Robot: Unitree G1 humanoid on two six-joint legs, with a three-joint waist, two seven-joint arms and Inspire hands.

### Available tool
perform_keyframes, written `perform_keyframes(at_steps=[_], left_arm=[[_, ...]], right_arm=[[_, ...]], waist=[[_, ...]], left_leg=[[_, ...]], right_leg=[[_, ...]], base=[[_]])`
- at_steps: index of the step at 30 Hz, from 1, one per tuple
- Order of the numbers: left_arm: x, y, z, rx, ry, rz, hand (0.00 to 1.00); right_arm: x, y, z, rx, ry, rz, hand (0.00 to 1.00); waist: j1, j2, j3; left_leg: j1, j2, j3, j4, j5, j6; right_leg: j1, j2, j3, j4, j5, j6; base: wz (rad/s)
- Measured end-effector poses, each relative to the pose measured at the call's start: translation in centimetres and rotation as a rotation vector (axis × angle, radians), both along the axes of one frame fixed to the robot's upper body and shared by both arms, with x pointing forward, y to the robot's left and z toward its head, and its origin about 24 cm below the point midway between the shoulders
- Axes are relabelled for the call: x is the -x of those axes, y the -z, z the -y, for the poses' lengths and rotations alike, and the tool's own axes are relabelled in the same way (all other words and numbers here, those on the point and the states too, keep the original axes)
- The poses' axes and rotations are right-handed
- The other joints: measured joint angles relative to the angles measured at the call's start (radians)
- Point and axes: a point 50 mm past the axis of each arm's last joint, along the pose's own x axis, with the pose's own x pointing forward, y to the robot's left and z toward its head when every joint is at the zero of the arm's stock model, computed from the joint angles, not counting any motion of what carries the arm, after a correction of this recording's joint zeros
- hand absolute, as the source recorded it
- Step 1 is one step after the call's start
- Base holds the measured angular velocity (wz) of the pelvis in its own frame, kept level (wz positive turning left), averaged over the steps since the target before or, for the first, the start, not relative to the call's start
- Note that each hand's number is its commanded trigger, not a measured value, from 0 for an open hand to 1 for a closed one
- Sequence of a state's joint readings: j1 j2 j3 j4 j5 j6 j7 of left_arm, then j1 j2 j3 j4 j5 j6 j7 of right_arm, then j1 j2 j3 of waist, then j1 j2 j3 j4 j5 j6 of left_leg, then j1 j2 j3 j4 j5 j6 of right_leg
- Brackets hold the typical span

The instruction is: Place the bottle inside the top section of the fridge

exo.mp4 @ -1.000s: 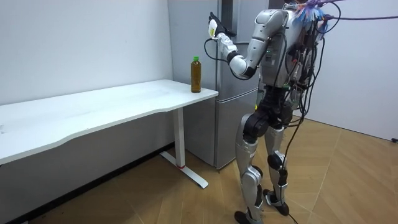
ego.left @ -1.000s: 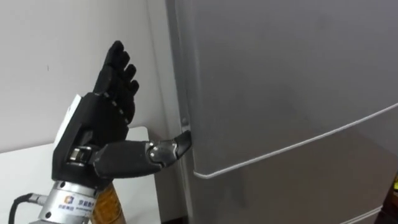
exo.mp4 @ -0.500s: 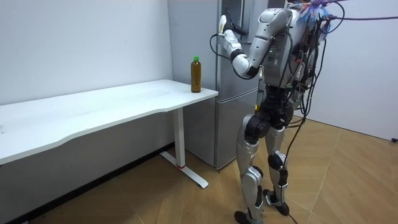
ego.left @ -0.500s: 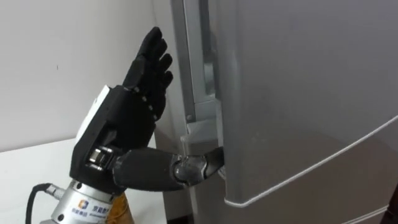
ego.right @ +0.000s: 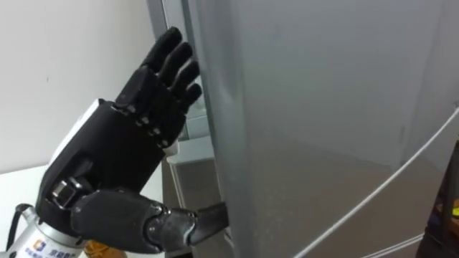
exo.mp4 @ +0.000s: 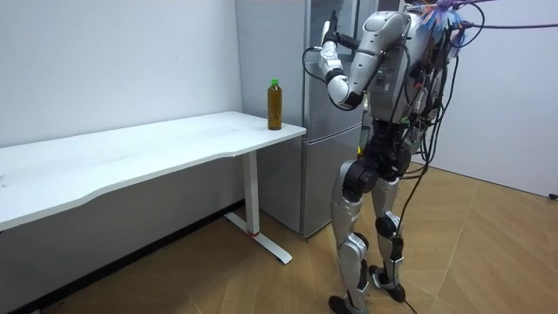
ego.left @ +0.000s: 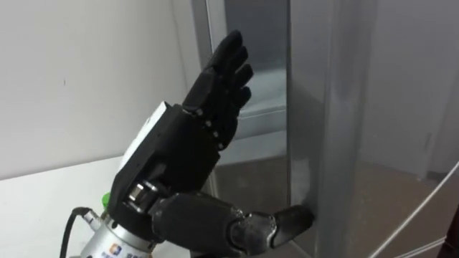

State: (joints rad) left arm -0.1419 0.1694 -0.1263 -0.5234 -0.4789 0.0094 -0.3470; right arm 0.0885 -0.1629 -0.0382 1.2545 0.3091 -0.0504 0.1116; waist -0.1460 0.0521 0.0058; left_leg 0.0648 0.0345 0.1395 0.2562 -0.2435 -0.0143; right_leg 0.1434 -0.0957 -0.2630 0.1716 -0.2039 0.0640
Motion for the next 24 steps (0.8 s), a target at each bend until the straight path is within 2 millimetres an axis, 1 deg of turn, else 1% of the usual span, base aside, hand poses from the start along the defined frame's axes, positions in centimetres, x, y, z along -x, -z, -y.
perform_keyframes(at_steps=[4,7,10,15,19,22,24], left_arm=[[0.2,0.2,0.6,-0.013,0.038,-0.003,0.00],[0.3,0.4,1.2,-0.019,0.070,-0.012,0.00],[0.4,0.4,1.5,-0.022,0.084,-0.015,0.00],[0.5,0.6,2.1,-0.024,0.111,-0.023,0.00],[0.5,0.7,2.6,-0.030,0.138,-0.029,0.00],[0.5,0.9,2.9,-0.034,0.156,-0.043,0.00],[0.5,1.0,3.1,-0.038,0.166,-0.050,0.00]], right_arm=[[-0.4,0.0,-0.1,0.001,-0.018,0.004,0.00],[-0.4,0.0,-0.1,-0.001,-0.017,0.001,0.00],[-0.4,0.0,-0.2,-0.003,-0.017,0.000,0.00],[-0.8,0.0,-0.3,-0.006,-0.030,0.008,0.00],[-0.9,-0.1,-0.2,-0.007,-0.031,0.010,0.00],[-0.9,-0.1,-0.1,-0.012,-0.036,0.013,0.00],[-1.3,-0.2,-0.2,-0.014,-0.035,0.025,0.00]], waist=[[-0.016,-0.001,0.0002],[-0.016,-0.001,0.0003],[-0.020,-0.001,0.0004],[-0.046,0.001,0.0007],[-0.053,0.006,0.0029],[-0.057,0.010,0.0047],[-0.068,0.012,0.0060]], left_leg=[[0.001,0.000,0.000,0.001,0.000,0.000],[0.008,0.001,0.008,0.001,0.000,0.000],[0.017,0.002,0.017,-0.001,0.000,0.000],[0.017,0.006,0.024,0.000,0.000,0.000],[0.018,0.007,0.028,-0.001,0.000,0.000],[0.019,0.012,0.046,-0.003,0.000,0.000],[0.017,0.014,0.055,-0.007,0.000,0.000]], right_leg=[[0.002,0.000,0.001,0.001,0.000,0.000],[0.002,0.000,0.013,0.002,0.000,0.000],[0.006,0.000,0.019,0.002,0.000,0.000],[0.002,0.002,0.026,0.003,0.001,-0.002],[-0.002,0.004,0.037,0.009,0.002,-0.002],[-0.014,0.006,0.050,0.015,0.003,-0.004],[-0.023,0.009,0.060,0.015,0.004,-0.006]], base=[[0.00],[-0.08],[-0.10],[-0.02],[-0.03],[-0.17],[-0.15]])
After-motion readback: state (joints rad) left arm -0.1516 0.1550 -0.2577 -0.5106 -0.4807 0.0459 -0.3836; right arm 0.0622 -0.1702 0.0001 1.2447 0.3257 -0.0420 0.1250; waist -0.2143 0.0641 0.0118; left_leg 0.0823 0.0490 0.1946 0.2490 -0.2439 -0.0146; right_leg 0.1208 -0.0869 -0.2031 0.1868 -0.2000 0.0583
